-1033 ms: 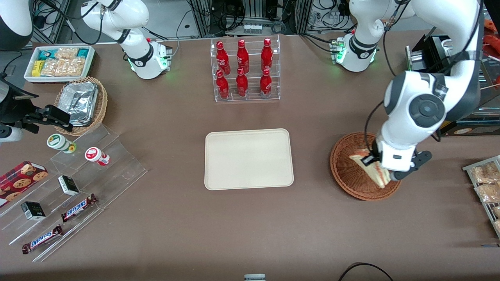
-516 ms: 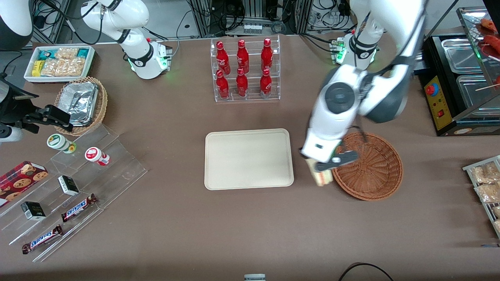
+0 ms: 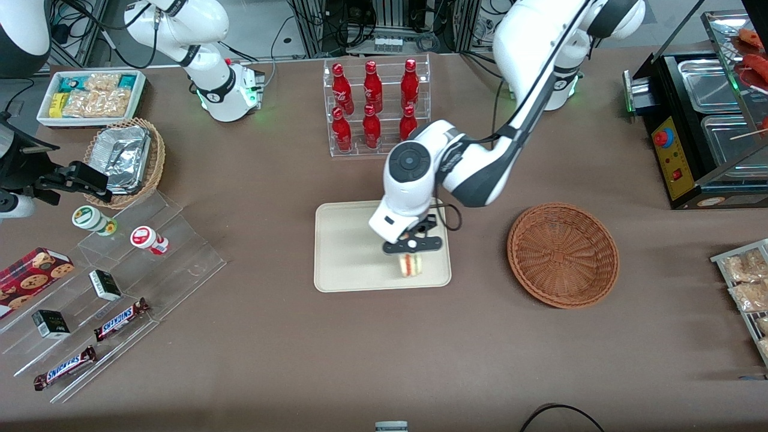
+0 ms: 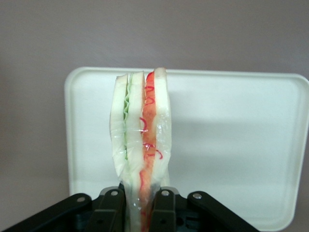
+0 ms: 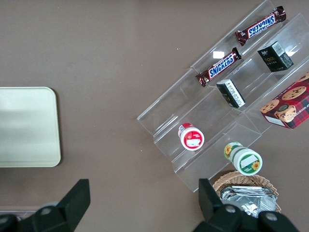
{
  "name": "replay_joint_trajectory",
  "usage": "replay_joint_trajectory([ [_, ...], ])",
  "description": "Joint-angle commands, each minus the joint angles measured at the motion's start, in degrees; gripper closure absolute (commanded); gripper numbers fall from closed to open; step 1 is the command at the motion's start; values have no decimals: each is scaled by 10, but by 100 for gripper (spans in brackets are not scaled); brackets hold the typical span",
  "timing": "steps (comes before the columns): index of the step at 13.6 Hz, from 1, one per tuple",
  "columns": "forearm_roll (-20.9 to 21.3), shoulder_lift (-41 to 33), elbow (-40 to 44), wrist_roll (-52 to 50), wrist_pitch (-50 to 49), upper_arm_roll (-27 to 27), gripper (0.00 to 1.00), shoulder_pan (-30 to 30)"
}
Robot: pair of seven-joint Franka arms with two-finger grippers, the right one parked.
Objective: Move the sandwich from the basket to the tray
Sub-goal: 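Lift the sandwich and carry it toward the cream tray, then lower the sandwich onto the tray and open the left gripper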
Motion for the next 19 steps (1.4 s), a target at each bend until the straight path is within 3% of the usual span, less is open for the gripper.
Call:
replay_joint_trajectory([
  [1, -1, 38, 24, -6, 17, -12, 100, -19],
  [11, 3, 85, 26, -2, 24, -10, 99, -46],
  [12, 3, 86, 26, -2, 24, -10, 93, -46],
  [14, 3, 89, 27, -2, 25, -10, 5, -47],
  [15, 13, 89, 27, -6, 25, -10, 0, -47],
  [19, 21, 75, 27, -9, 20, -11, 0, -45],
])
